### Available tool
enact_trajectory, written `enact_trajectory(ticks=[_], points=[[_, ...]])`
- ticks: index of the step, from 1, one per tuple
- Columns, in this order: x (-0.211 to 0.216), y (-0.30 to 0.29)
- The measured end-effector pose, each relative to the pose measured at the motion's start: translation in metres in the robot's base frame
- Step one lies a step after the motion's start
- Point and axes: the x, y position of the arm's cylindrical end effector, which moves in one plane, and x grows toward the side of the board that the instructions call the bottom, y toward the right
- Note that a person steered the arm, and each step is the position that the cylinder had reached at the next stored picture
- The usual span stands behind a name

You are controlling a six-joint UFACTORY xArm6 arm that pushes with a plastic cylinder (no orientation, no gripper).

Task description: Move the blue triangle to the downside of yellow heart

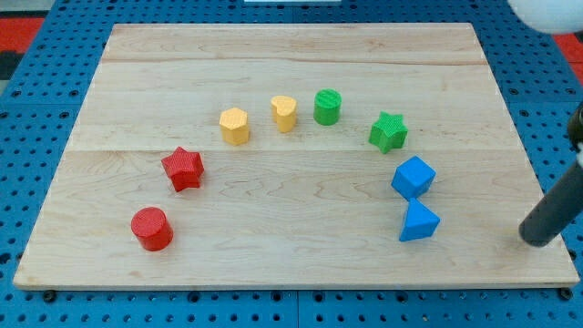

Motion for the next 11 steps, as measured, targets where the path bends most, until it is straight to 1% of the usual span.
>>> enact_trajectory(ticks=[1, 2, 3, 5, 6, 7, 8, 9, 10, 11], points=[[0.001, -0.063], [-0.02, -0.077], [-0.044, -0.105], [-0.036, -0.118], [-0.023, -0.153], [-0.013, -0.169], [-0.053, -0.185], [-0.059, -0.214], [-0.042, -0.217], [-0.064, -0.224]])
